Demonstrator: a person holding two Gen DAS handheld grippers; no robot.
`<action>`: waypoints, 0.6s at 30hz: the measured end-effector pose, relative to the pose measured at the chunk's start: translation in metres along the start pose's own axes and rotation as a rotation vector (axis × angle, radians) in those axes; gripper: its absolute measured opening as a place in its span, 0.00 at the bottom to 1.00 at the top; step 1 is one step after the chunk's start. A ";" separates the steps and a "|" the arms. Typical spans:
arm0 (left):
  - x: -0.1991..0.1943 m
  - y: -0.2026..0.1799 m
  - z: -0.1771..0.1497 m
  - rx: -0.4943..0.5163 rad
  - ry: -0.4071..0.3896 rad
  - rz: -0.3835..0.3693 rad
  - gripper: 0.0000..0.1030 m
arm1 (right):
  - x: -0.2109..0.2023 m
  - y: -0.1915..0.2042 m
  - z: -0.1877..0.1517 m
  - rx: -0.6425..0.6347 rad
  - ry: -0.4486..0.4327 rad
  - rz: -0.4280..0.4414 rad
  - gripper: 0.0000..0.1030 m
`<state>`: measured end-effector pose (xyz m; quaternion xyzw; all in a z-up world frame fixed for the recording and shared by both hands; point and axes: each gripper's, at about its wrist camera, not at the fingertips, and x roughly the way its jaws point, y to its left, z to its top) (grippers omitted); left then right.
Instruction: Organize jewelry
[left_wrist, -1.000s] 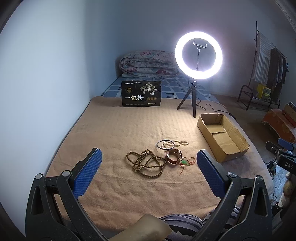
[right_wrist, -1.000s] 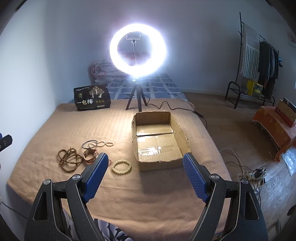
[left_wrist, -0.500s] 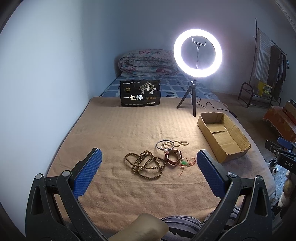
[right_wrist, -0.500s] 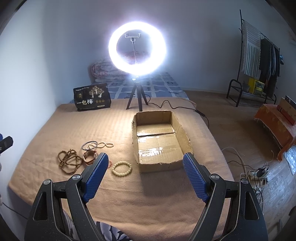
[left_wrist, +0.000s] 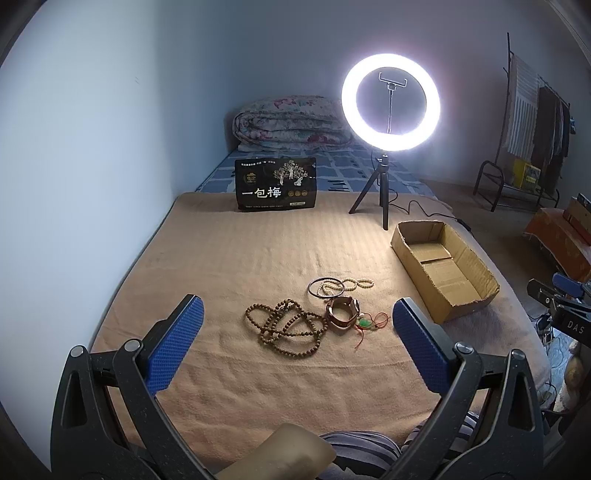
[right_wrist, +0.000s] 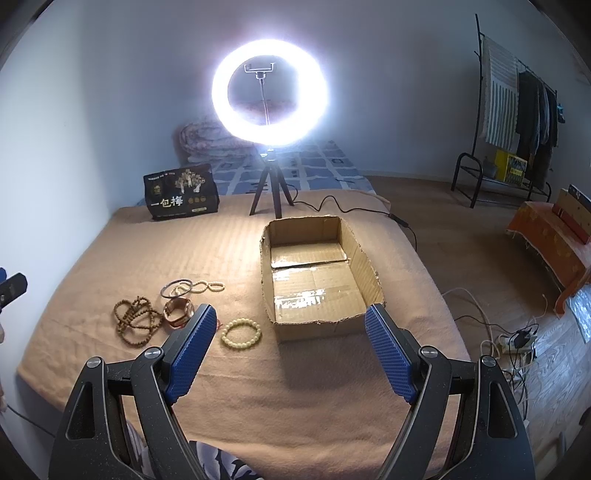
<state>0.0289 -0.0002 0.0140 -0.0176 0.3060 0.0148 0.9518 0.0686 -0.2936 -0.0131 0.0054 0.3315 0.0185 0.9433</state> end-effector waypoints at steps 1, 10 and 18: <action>0.000 0.000 0.000 -0.002 0.000 -0.001 1.00 | 0.000 0.000 0.000 0.000 0.001 0.000 0.80; 0.000 -0.002 -0.001 0.002 0.001 -0.001 1.00 | 0.003 0.000 -0.002 0.001 0.011 -0.008 0.80; 0.000 -0.003 0.000 0.003 0.003 -0.003 1.00 | 0.003 -0.001 -0.003 -0.002 0.009 -0.011 0.80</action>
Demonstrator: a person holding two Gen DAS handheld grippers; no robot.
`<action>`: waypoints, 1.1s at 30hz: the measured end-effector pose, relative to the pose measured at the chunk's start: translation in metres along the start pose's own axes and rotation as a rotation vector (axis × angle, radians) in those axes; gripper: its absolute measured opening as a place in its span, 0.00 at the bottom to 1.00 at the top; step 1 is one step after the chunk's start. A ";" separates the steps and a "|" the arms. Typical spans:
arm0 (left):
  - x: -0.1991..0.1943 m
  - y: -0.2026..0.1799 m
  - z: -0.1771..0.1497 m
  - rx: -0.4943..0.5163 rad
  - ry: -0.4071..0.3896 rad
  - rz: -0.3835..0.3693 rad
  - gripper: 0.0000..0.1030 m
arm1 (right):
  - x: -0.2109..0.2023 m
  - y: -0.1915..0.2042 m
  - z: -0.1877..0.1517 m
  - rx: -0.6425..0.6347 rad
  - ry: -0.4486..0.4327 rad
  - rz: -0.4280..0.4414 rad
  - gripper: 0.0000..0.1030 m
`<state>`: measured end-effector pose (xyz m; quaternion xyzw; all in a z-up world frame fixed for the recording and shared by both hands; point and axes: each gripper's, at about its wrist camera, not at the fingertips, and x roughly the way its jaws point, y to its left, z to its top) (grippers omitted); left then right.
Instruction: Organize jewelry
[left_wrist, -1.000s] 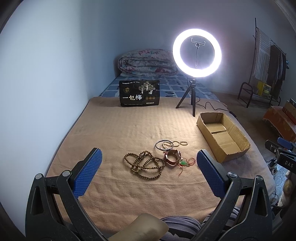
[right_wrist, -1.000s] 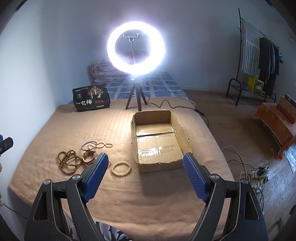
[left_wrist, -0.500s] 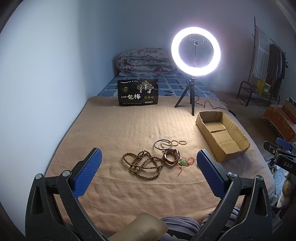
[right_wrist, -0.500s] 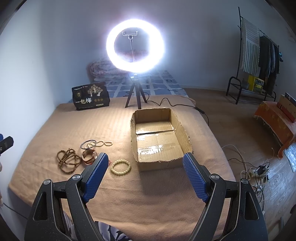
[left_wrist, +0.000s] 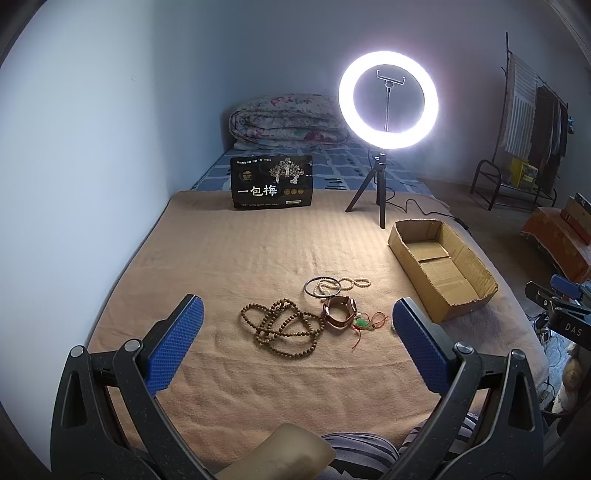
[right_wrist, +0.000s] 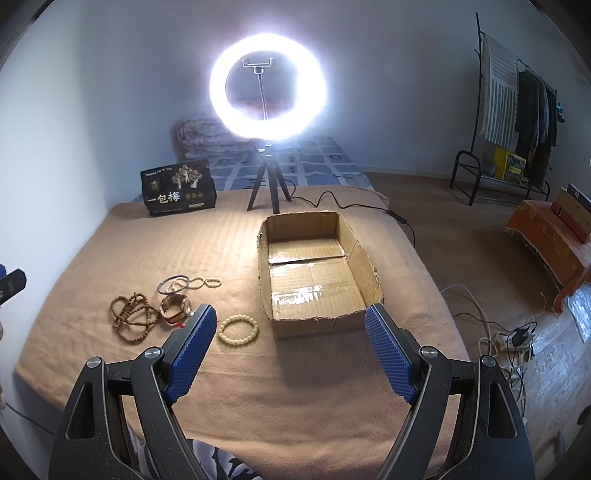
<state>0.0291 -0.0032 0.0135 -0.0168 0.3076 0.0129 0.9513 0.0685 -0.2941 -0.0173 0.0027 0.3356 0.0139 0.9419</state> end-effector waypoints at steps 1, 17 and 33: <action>0.000 0.000 0.000 0.000 0.000 0.000 1.00 | 0.000 0.000 0.000 -0.001 -0.001 0.000 0.80; 0.016 0.001 -0.003 0.001 0.021 0.004 1.00 | 0.012 0.008 0.001 -0.023 0.022 0.028 0.80; 0.064 0.049 -0.013 -0.014 0.120 0.024 1.00 | 0.057 0.030 0.016 -0.103 0.068 0.120 0.80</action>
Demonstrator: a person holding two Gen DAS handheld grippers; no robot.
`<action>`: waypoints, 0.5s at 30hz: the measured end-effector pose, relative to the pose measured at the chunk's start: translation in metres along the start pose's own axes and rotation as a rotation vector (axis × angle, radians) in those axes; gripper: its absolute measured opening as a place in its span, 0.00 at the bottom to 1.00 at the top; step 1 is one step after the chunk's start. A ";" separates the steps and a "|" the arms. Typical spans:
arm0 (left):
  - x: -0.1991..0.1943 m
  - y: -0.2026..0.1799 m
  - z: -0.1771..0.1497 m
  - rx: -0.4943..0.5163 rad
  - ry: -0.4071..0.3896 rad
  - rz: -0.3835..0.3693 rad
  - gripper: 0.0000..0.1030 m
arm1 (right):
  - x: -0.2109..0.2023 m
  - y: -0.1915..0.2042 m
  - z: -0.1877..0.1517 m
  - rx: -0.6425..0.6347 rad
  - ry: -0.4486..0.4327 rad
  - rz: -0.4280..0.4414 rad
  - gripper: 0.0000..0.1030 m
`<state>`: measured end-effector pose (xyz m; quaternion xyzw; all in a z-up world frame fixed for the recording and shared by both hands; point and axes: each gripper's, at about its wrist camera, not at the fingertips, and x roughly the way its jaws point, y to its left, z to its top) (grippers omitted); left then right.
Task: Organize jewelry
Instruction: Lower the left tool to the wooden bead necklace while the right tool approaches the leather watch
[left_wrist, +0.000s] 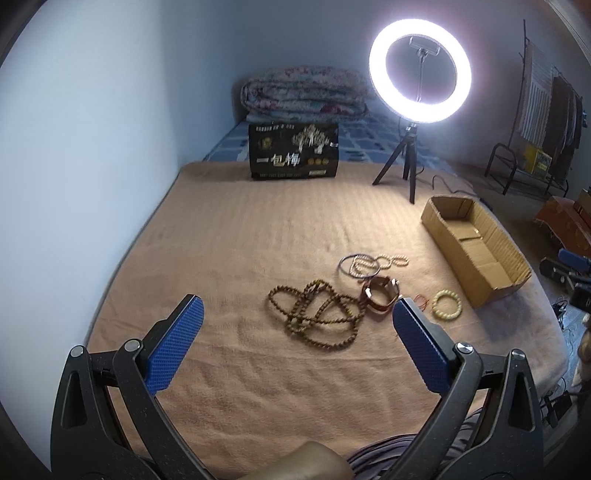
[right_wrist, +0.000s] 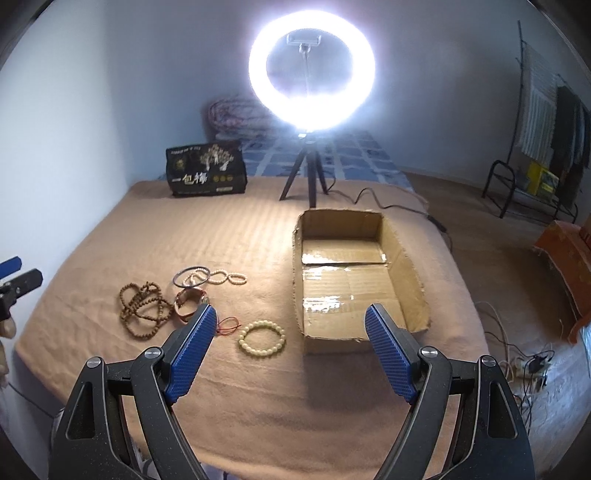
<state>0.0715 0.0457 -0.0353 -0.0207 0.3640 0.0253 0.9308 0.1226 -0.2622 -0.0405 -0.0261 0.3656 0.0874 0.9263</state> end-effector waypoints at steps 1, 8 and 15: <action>0.006 0.004 -0.002 -0.003 0.015 -0.012 1.00 | 0.004 0.001 0.002 -0.003 0.008 0.009 0.80; 0.048 0.016 -0.011 -0.026 0.117 -0.088 0.95 | 0.045 0.016 0.011 -0.035 0.097 0.083 0.80; 0.102 0.013 -0.018 -0.024 0.213 -0.130 0.89 | 0.085 0.033 0.014 -0.054 0.180 0.131 0.80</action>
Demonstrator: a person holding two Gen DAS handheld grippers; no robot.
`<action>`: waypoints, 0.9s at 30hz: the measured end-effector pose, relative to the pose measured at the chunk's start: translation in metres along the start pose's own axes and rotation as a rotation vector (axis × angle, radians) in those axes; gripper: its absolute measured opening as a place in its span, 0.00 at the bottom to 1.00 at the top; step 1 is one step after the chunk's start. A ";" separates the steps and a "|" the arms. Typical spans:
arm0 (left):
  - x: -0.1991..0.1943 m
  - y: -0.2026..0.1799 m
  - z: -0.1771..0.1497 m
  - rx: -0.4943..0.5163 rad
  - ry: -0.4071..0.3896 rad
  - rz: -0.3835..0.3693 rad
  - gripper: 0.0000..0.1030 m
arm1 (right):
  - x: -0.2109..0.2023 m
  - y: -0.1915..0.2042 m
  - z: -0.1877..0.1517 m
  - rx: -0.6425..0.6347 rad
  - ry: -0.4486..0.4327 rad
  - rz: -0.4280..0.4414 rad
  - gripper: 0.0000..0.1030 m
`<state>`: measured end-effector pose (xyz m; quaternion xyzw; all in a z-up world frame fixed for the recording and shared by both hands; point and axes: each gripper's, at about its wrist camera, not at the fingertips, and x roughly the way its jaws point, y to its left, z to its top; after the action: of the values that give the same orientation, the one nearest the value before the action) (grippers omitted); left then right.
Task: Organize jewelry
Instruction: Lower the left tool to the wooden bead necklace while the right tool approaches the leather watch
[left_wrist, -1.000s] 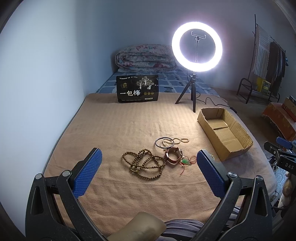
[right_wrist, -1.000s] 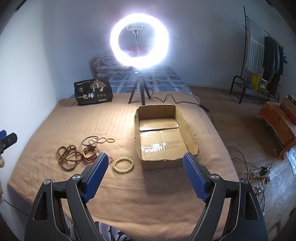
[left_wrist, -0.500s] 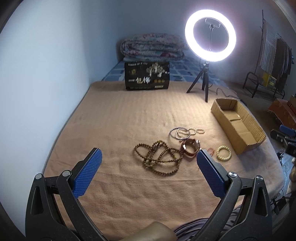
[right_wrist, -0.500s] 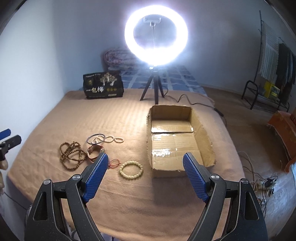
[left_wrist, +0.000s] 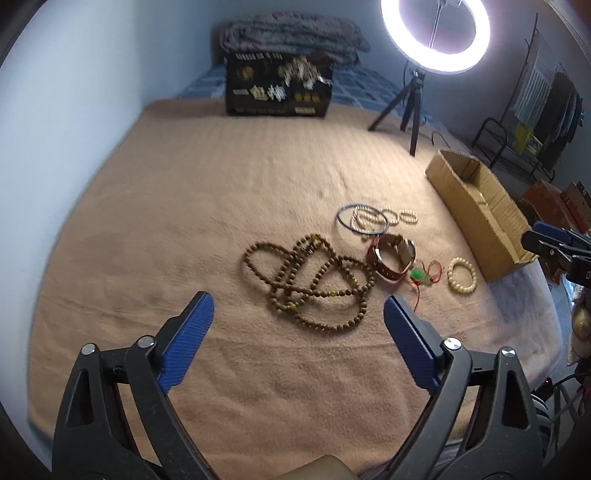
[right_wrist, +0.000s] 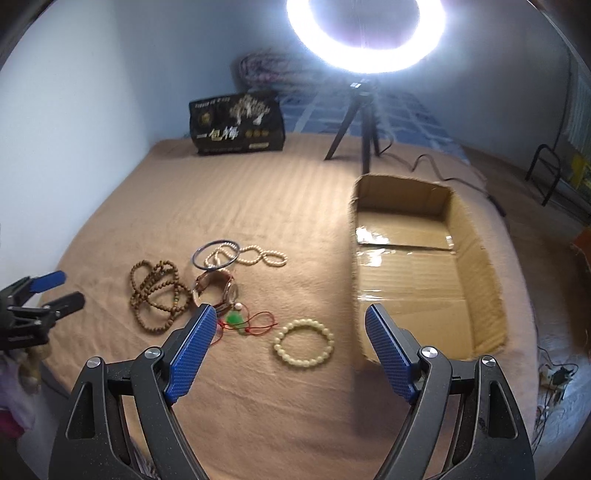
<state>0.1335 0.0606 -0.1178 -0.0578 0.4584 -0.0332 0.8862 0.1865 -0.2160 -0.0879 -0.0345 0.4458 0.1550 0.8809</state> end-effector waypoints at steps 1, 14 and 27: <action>0.006 0.001 0.000 -0.006 0.014 -0.004 0.84 | 0.006 0.003 0.002 -0.007 0.012 0.011 0.80; 0.067 0.013 0.009 -0.075 0.122 -0.052 0.76 | 0.078 0.034 0.015 -0.069 0.154 0.078 0.80; 0.099 0.009 0.011 -0.046 0.186 -0.050 0.60 | 0.121 0.042 0.026 -0.067 0.243 0.106 0.75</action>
<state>0.2002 0.0594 -0.1927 -0.0861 0.5376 -0.0499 0.8373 0.2609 -0.1421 -0.1659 -0.0587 0.5451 0.2109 0.8093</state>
